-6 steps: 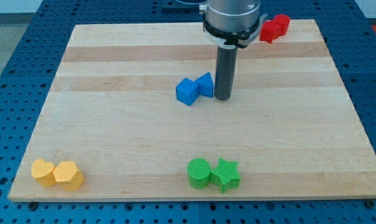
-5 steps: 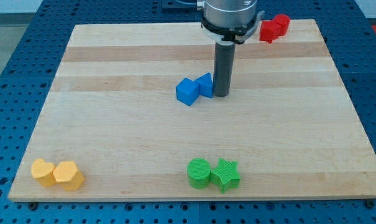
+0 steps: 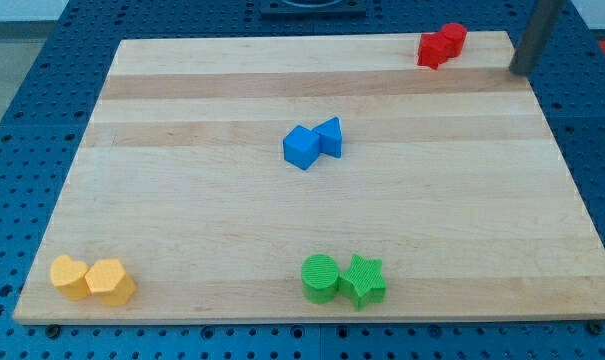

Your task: Push the red blocks slightly to the left

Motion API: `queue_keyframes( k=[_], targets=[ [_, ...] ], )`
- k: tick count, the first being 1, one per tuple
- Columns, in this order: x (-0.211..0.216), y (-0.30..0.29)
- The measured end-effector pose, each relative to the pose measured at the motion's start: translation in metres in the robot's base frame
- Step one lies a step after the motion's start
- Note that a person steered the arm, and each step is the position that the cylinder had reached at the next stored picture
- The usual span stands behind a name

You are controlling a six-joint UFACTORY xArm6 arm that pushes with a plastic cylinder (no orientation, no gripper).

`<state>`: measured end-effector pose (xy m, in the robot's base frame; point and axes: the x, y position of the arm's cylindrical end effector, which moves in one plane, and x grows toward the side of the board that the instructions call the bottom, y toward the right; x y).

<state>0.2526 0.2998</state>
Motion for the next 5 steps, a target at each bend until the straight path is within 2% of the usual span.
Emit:
queue_keyframes(
  k=[1, 2, 4, 5],
  targets=[
    [-0.062, 0.001],
    [-0.061, -0.008],
    [-0.020, -0.138],
    [0.026, -0.181]
  ],
)
